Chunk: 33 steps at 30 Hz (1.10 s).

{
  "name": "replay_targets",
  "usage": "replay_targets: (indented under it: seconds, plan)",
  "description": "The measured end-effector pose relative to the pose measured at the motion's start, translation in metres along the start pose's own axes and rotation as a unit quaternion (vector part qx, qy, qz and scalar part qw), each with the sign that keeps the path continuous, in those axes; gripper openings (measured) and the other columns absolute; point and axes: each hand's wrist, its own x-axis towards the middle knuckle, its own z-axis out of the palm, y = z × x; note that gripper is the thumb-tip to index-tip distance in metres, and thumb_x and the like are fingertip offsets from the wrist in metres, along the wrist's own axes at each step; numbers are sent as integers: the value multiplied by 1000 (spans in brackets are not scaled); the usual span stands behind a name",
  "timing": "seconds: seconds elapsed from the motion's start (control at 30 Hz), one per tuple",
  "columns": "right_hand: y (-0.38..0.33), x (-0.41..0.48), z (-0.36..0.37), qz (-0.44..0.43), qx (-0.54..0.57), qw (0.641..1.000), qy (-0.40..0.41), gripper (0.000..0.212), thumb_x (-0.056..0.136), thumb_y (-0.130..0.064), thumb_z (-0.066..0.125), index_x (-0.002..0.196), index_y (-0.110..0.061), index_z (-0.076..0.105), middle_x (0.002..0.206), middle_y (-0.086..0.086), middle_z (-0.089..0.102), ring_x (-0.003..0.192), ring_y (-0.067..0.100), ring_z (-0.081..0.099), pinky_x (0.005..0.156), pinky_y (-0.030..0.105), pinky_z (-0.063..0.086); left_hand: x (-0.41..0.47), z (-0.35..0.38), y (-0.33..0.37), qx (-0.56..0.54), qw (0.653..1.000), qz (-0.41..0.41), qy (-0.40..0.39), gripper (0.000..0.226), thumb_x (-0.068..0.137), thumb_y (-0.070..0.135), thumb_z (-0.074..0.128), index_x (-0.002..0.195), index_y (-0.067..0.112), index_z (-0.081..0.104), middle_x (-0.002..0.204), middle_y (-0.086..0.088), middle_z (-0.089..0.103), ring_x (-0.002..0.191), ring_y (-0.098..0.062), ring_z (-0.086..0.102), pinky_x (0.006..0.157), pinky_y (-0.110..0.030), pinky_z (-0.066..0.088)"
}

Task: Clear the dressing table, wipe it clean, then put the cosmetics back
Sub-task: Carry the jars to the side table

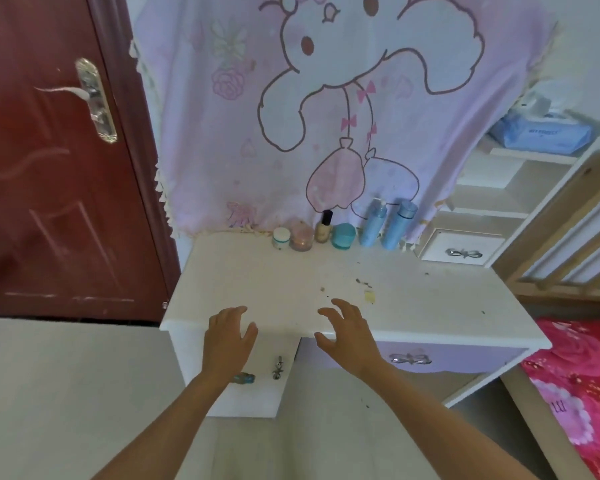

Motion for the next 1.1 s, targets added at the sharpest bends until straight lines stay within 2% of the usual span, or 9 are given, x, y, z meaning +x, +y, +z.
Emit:
replay_targets:
  seconds: [0.23, 0.57, 0.67, 0.83, 1.0, 1.1]
  plan:
    - [34, 81, 3, -21, 11, 1000, -21, 47, 91, -32, 51, 134, -21, 39, 149, 4, 24, 136, 22, 23, 106, 31, 26, 56, 36, -2, 18, 999, -24, -23, 39, 93, 24, 48, 130, 11, 46, 135, -7, 47, 122, -23, 40, 99, -32, 35]
    - [90, 220, 12, -32, 53, 997, -51, 46, 92, -36, 47, 136, -24, 37, 150, 0, 22, 136, 18, 21, 109, 28, 21, 191, 83, 39, 54, 997, -55, 19, 42, 91, 31, 47, 128, 12, 49, 132, -7, 49, 114, -25, 46, 96, -33, 38]
    - [102, 252, 15, -64, 24, 995, -68, 47, 92, -38, 45, 136, -23, 36, 150, 0, 23, 137, 18, 21, 109, 28, 22, 208, 100, 40, 67, 995, -71, 23, 40, 91, 25, 51, 129, 12, 48, 132, -7, 48, 116, -24, 45, 95, -31, 37]
    - [107, 284, 25, -76, 9, 992, -98, 50, 92, -37, 44, 138, -21, 33, 150, 1, 25, 135, 21, 25, 108, 30, 25, 224, 114, 35, 75, 993, -94, -2, 45, 92, 26, 49, 135, 14, 41, 137, -5, 44, 121, -22, 42, 98, -30, 37]
    - [101, 303, 36, -65, 22, 995, -78, 48, 92, -33, 46, 137, -21, 33, 148, 0, 26, 132, 22, 29, 106, 29, 29, 262, 115, 35, 99, 992, -61, -47, 54, 92, 27, 48, 141, 16, 29, 138, -5, 41, 123, -22, 40, 98, -31, 36]
    - [94, 319, 40, -61, 17, 996, -59, 49, 92, -30, 46, 137, -20, 34, 149, 1, 25, 133, 22, 30, 106, 29, 29, 285, 115, 34, 118, 991, -18, -59, 56, 88, 23, 53, 139, 11, 34, 133, -11, 46, 118, -30, 45, 94, -35, 41]
